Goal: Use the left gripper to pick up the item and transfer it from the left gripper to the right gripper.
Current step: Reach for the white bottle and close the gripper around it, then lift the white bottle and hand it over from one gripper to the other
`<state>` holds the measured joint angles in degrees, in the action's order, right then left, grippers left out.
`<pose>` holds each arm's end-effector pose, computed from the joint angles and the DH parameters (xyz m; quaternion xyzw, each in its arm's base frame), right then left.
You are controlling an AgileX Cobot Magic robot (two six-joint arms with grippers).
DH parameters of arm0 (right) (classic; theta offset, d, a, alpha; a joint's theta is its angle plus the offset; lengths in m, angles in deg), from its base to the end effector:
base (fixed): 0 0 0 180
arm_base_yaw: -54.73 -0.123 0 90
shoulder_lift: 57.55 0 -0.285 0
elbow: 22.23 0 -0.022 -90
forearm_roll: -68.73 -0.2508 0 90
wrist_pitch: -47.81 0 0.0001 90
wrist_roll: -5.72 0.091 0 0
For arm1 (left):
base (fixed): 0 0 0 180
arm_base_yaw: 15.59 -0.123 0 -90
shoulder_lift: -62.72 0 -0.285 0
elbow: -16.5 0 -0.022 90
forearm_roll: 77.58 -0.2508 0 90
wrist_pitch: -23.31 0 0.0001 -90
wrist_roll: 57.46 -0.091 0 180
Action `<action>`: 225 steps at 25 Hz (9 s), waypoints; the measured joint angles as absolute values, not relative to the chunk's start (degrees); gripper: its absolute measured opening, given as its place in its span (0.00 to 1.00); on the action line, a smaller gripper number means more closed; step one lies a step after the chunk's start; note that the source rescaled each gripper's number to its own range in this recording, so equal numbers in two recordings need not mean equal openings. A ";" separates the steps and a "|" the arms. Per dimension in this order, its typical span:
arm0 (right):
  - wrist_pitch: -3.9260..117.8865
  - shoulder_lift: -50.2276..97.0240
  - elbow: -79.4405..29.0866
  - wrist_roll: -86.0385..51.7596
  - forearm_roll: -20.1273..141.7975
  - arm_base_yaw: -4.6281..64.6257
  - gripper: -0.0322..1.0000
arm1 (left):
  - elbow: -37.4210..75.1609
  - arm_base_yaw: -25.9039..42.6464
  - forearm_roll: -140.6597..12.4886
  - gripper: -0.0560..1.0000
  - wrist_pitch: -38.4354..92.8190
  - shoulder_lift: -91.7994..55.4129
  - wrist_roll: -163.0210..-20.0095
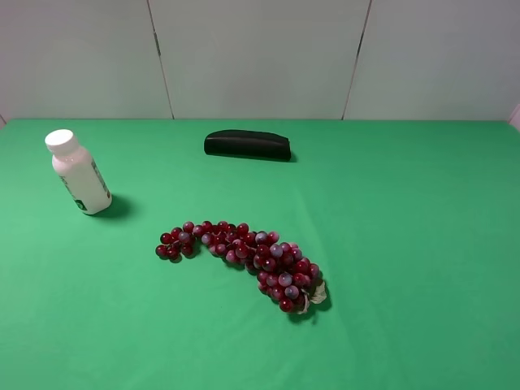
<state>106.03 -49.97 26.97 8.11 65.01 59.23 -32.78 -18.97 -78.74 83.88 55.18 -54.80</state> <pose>-0.0020 0.0052 0.2780 0.0502 0.8414 0.0226 0.5375 -0.0040 0.0014 0.2741 -0.0453 0.8532 0.0134 0.5195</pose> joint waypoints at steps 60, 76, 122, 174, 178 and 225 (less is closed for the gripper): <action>106.03 -49.97 26.97 8.11 65.01 59.23 1.00 | -11.17 -18.97 -78.07 1.00 89.28 23.28 -56.62; 106.03 -49.97 26.97 8.11 65.01 59.23 1.00 | 1.66 -17.59 -78.75 1.00 89.64 -6.29 -52.21; 106.03 -49.97 26.97 8.11 65.01 59.23 1.00 | 10.22 -11.81 -80.83 1.00 70.93 -49.73 -48.76; 106.03 -49.97 26.97 8.11 65.01 59.23 1.00 | 10.16 -11.64 -80.93 0.05 73.52 -41.49 -49.00; 106.03 -49.97 26.97 8.11 65.01 59.23 1.00 | 10.16 -11.64 -80.93 0.05 75.16 -36.42 -49.00; 106.03 -49.97 26.97 8.11 65.01 59.23 1.00 | 10.58 4.40 -28.08 0.05 74.49 -40.56 -73.76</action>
<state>106.03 -49.97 26.97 8.11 65.01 59.23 10.58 4.40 -28.08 74.49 -40.56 -73.76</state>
